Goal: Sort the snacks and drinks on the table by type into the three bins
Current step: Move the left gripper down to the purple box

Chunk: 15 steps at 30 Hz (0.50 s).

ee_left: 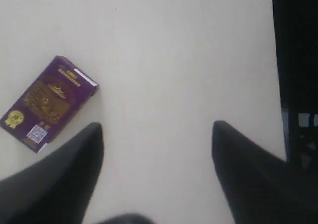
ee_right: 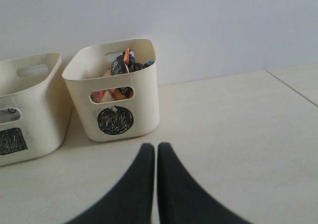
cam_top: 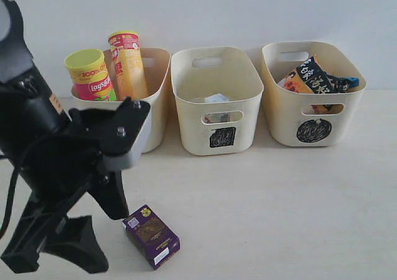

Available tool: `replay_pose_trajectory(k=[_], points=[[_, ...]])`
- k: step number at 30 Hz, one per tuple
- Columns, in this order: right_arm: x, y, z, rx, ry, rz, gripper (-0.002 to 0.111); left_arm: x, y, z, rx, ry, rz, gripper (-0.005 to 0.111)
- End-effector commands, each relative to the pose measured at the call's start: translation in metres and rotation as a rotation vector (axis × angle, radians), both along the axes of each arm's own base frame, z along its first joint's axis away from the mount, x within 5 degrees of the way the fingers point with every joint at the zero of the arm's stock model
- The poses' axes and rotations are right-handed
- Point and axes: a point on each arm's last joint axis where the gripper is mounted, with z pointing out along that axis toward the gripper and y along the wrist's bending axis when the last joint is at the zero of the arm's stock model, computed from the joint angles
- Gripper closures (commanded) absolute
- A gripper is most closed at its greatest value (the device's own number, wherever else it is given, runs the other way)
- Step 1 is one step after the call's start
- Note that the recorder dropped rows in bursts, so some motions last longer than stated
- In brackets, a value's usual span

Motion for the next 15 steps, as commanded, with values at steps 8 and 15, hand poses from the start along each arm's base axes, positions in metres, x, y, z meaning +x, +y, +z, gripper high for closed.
replay_pose_trajectory(k=[8, 15], points=[[0.000, 0.000, 0.001, -0.008, -0.009, -0.003, 0.108, 0.036, -0.015, -0.066, -0.012, -0.177, -0.016, 0.010], [0.000, 0.000, 0.001, -0.008, -0.009, -0.003, 0.108, 0.051, -0.012, -0.095, 0.097, -0.233, -0.090, 0.009]])
